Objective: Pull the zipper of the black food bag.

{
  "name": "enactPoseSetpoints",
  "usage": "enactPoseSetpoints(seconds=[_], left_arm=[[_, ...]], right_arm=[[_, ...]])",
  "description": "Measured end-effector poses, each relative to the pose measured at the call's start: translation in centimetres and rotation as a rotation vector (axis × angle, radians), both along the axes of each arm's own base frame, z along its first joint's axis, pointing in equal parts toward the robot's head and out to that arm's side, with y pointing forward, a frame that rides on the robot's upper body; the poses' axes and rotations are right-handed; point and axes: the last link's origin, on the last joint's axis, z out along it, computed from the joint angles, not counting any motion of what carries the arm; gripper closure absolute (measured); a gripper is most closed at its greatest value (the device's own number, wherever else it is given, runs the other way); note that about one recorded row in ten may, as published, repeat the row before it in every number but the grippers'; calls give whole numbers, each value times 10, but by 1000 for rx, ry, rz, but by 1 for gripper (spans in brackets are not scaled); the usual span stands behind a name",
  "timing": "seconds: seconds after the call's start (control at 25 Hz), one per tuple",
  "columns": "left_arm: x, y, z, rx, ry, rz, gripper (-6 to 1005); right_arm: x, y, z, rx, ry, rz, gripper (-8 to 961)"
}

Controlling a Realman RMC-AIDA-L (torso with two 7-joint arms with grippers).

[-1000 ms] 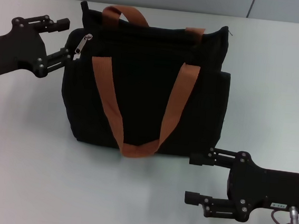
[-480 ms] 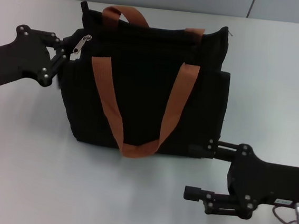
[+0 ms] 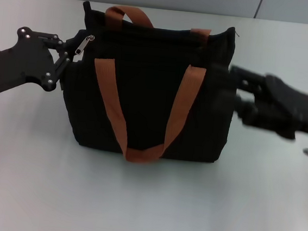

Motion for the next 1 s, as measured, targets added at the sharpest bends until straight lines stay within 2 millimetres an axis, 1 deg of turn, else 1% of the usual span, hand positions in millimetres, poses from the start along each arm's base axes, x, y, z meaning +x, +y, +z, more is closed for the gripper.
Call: enactPoseSetpoints(seconds=[0.16,0.32,0.48,0.76,1.0], left_arm=[[1,0,1,14,1,-11,973],[3,0,0,34,5,-26,972],[5,-1,0,48,6,-38,972],[8,-3,4,60,-15,-58,972],[8,-6,5,57,-22,-69,972]], right_arm=[[-25,28,1,-94,-58,-42,215],[-50,52,-6,-184,-149,-98,215],[-77,69,-16,-256,-257,-128,215],[-110,92,-34,-326,-424,-218,215],[-127,100,-47,-344,-501,-259,215]])
